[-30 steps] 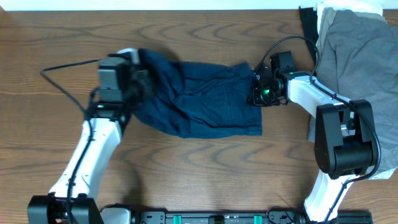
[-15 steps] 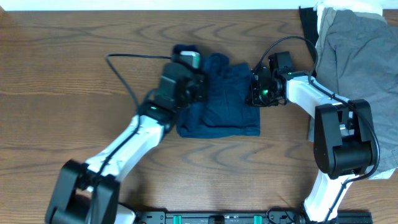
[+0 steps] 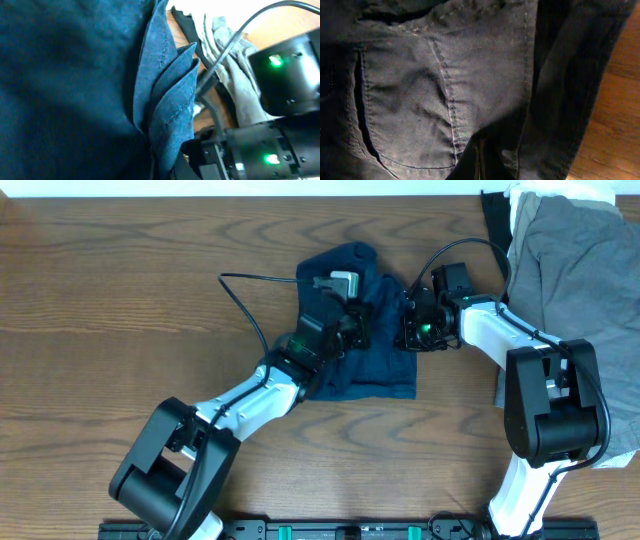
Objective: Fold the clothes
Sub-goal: 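Release the left gripper and fold the right end leftward with the right gripper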
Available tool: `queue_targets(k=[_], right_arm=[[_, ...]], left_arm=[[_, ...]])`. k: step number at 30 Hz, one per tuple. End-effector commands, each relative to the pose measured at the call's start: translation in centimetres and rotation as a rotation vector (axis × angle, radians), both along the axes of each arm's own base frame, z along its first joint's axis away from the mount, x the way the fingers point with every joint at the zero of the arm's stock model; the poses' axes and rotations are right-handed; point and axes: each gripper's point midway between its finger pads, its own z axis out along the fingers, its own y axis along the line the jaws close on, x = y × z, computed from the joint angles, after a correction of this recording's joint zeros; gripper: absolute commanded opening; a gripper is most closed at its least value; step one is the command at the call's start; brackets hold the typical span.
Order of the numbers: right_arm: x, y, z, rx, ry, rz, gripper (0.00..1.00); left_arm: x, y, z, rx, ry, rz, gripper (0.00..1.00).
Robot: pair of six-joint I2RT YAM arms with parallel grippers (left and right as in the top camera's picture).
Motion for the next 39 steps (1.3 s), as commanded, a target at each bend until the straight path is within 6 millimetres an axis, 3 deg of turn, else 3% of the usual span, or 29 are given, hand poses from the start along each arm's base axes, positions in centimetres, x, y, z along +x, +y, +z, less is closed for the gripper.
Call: queue_targets(k=[1, 3, 4, 5, 6, 7, 11, 14, 19, 23, 26, 30, 35, 39], right_arm=[[-1.8, 0.3, -2.8, -0.033, 0.080, 0.011, 0.01], [-1.8, 0.4, -2.7, -0.025, 0.081, 0.010, 0.01], [-1.8, 0.4, -2.7, -0.021, 0.080, 0.010, 0.01], [-1.7, 0.5, -2.6, -0.016, 0.079, 0.011, 0.01], [-1.7, 0.6, -2.5, -0.007, 0.077, 0.012, 0.01], [-1.6, 0.8, -2.4, 0.008, 0.074, 0.015, 0.01], [-0.7, 0.4, -1.0, 0.030, 0.040, -0.001, 0.01], [0.5, -0.9, 1.6, 0.038, -0.013, -0.035, 0.01], [1.9, -4.1, 7.2, 0.037, -0.130, -0.104, 0.03], [1.9, -4.8, 11.6, 0.046, -0.235, -0.098, 0.18], [1.5, -2.9, 13.2, 0.065, -0.283, -0.040, 0.29], [0.7, 1.1, 12.9, 0.059, -0.298, 0.059, 0.45], [-0.1, 5.9, 11.3, -0.024, -0.337, 0.165, 0.81], [-1.0, 8.3, 9.5, -0.114, -0.349, 0.225, 0.94]], left_arm=[[0.1, -1.2, 1.4, -0.027, -0.026, 0.001, 0.06], [-0.2, -1.5, 1.5, -0.026, -0.028, -0.004, 0.09], [-0.3, -1.6, 1.5, -0.027, -0.029, -0.007, 0.28], [-0.4, -1.8, 1.6, -0.031, -0.034, -0.012, 0.58], [-0.4, -1.9, 1.7, -0.033, -0.037, -0.014, 0.81], [-0.4, -2.0, 1.9, -0.038, -0.043, -0.015, 0.98], [0.0, -1.3, 2.8, -0.050, -0.057, -0.002, 0.98], [0.6, 0.4, 5.0, -0.070, -0.076, 0.018, 0.98], [0.8, 5.3, 9.0, -0.064, -0.093, 0.096, 0.98], [0.5, 10.3, 10.7, -0.013, -0.086, 0.175, 0.98], [0.2, 14.2, 10.5, 0.035, -0.043, 0.248, 0.98], [0.0, 18.1, 8.2, 0.086, 0.065, 0.331, 0.98], [-0.7, 20.3, 5.6, 0.170, 0.149, 0.354, 0.98], [-1.1, 20.7, 4.8, 0.201, 0.172, 0.355, 0.98]])
